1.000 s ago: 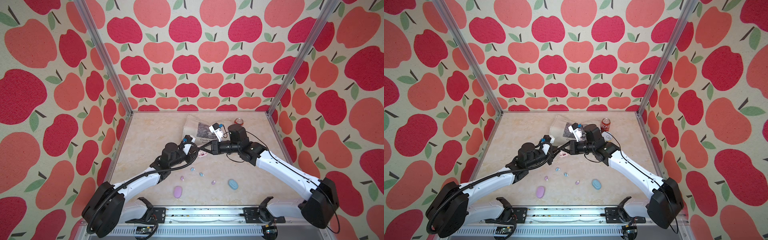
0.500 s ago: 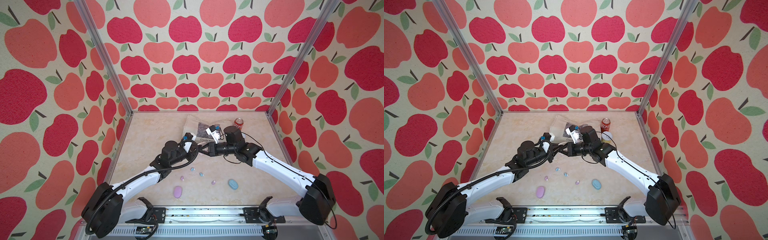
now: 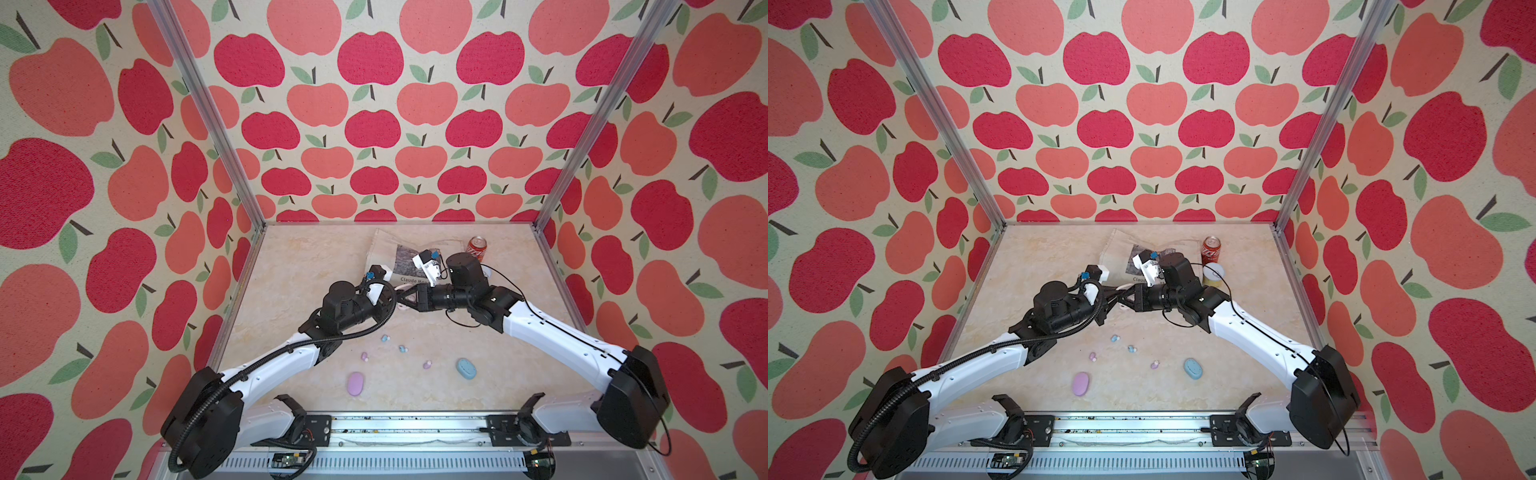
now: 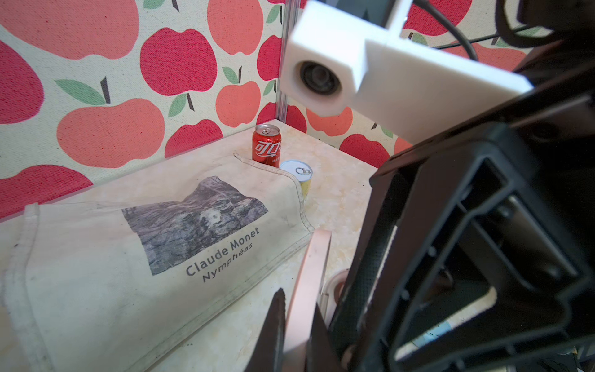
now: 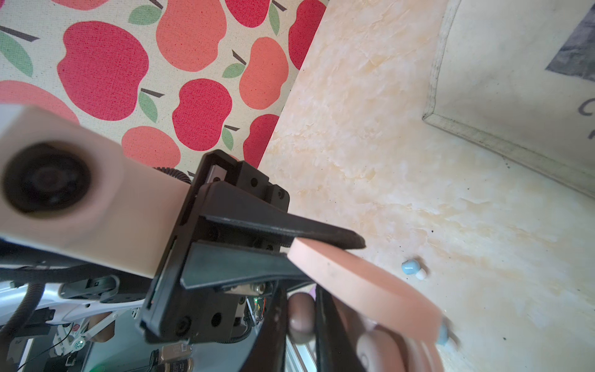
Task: Insert wireless bluetooth earbuds into charging case
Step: Insert the wireless bluetooth earbud into the charging case.
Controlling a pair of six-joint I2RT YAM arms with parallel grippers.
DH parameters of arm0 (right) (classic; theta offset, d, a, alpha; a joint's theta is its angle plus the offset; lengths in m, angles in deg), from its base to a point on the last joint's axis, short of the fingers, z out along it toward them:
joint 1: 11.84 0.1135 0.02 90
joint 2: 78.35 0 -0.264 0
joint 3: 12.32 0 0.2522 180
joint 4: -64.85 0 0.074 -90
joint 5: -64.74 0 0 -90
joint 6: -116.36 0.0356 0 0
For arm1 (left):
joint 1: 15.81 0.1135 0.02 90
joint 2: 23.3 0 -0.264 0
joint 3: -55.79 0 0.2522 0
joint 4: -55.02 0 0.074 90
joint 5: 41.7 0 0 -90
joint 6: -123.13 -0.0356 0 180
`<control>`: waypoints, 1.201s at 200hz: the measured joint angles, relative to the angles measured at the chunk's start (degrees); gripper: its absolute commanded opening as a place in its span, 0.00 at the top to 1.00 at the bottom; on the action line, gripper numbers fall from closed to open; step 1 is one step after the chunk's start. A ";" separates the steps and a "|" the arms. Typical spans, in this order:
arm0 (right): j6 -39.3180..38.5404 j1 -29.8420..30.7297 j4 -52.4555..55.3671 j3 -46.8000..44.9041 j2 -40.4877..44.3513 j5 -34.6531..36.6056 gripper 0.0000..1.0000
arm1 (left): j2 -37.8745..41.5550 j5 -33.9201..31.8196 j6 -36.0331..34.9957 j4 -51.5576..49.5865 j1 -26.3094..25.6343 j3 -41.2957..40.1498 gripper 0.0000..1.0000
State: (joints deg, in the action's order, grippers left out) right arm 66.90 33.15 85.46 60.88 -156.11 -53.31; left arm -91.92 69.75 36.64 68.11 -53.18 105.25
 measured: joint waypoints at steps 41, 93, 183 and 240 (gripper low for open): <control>0.00 0.00 -0.42 -0.24 0.00 0.20 0.85 | 0.00 -0.02 -0.02 -0.85 -0.02 0.52 1.00; 0.00 0.00 -0.85 -0.61 0.00 0.63 0.85 | 0.00 -0.07 -0.02 -0.94 0.00 0.68 1.00; -0.48 0.20 -0.85 -0.66 0.00 2.08 0.67 | 0.00 -0.04 -0.07 -1.81 -0.02 0.68 1.00; -0.90 0.39 -0.85 -0.52 0.00 2.08 0.61 | 0.00 -0.22 -0.22 -2.36 -0.02 0.68 1.00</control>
State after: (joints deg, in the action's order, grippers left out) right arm 66.00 33.54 84.61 60.36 -156.11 -51.24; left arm -91.92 69.54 36.42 65.75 -53.20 105.93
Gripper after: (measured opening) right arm 0.384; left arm 0.103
